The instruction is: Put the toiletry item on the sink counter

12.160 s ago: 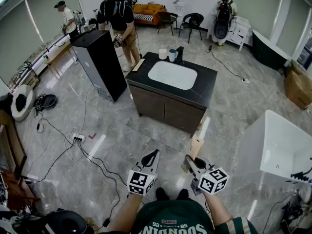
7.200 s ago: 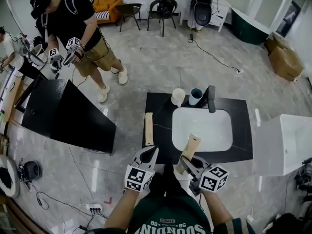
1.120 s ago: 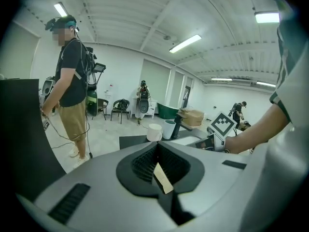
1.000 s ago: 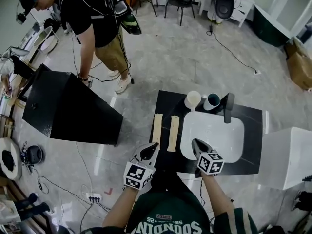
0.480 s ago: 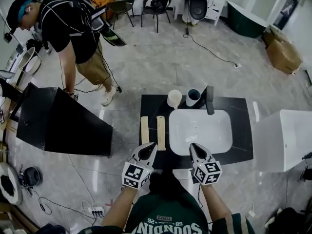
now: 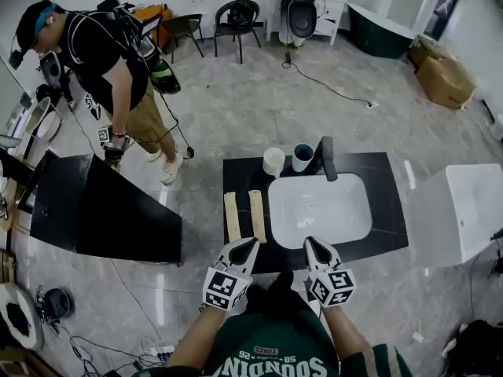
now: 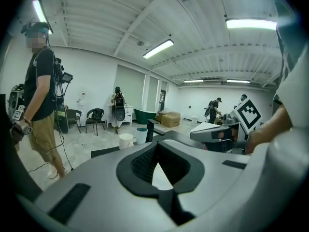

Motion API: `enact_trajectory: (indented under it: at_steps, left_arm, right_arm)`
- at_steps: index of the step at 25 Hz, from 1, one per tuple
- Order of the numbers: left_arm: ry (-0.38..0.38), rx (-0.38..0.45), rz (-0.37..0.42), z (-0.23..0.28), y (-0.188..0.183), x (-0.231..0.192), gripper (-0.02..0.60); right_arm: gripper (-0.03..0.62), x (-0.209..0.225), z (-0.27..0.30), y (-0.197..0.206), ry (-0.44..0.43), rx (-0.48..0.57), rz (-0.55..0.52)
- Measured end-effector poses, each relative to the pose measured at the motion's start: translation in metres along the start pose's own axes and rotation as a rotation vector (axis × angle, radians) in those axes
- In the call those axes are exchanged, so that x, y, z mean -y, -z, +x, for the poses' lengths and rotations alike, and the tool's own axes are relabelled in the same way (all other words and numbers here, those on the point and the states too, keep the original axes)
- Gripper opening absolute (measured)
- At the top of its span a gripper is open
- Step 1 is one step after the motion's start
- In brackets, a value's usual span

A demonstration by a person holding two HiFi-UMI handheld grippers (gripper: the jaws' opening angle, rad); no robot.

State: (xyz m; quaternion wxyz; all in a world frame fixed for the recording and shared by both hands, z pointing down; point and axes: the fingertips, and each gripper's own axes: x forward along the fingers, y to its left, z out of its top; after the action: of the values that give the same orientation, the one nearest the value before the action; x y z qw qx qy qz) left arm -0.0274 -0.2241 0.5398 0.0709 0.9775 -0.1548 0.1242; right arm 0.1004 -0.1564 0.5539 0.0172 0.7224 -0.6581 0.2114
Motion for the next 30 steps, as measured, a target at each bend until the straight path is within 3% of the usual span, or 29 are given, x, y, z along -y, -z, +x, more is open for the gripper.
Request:
enact_trajectory:
  at_steps: [30]
  left_arm:
    - [0.005,0.025,0.001,-0.022,-0.003,0.001,0.011]
  right_arm:
    - [0.043,-0.032,-0.006,-0.003,-0.028,0.002,-0.059]
